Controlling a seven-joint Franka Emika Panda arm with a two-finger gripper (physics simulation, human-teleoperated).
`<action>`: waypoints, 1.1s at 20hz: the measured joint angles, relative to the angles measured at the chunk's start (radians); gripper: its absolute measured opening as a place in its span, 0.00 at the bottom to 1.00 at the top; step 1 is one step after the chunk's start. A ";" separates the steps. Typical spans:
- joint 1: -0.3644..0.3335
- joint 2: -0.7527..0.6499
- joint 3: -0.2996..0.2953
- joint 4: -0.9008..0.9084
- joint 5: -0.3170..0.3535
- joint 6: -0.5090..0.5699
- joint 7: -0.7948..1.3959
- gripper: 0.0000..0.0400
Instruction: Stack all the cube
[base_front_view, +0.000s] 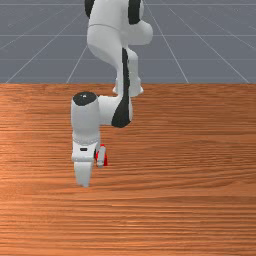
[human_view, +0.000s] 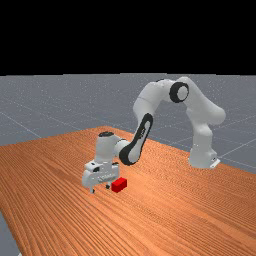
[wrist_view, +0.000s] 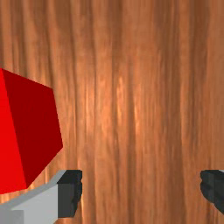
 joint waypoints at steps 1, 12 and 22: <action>-0.006 -0.024 0.010 -0.040 0.006 0.048 -0.008 1.00; 0.016 -0.140 -0.008 0.015 -0.012 -0.206 0.014 1.00; 0.001 -0.249 -0.011 -0.269 -0.009 -0.027 -0.002 1.00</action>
